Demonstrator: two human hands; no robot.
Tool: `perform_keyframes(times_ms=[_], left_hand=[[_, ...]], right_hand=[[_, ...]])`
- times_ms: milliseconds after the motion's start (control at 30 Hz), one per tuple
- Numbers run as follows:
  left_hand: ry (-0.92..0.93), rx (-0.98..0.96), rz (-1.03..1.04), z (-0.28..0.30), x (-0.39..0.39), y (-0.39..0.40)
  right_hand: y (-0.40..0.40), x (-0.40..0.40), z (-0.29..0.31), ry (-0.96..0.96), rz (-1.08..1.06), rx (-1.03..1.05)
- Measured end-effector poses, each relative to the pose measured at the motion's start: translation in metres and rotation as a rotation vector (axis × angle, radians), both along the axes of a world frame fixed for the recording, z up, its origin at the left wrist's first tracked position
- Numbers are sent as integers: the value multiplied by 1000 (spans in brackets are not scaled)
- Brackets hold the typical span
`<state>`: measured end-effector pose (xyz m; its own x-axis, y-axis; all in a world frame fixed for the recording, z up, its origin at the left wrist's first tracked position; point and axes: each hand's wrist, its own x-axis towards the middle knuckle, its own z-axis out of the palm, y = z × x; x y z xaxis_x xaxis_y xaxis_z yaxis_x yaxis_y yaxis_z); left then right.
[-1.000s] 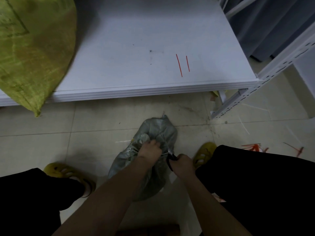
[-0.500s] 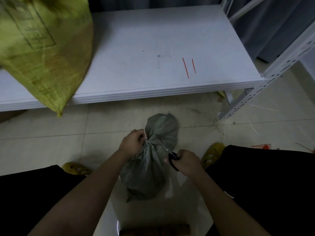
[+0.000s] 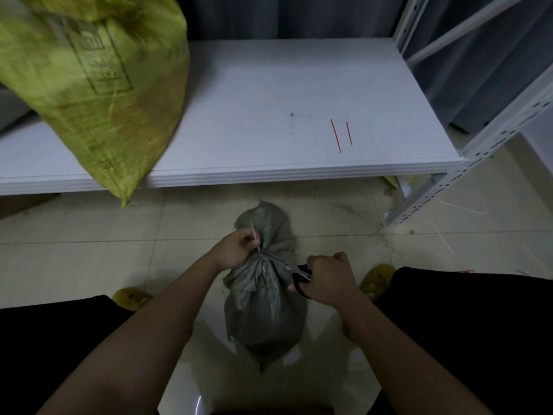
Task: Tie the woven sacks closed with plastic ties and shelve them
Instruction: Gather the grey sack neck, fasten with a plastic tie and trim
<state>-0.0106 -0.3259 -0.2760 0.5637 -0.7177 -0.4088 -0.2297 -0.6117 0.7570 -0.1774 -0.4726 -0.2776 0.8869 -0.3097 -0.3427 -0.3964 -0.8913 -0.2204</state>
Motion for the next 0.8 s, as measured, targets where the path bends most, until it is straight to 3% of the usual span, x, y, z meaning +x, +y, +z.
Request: perform_keyframes(times_ms=[433,600,800], left_hand=[[-33,150,-135,-1,13,-12],[-214,361,-118,9,14,-15],[-370,346,-100,15,12,-16]], right_hand=[[0,25,-7,2,48,-50],[4,27,-15,30,53,-35],[1,25,-20,31,35,-3]])
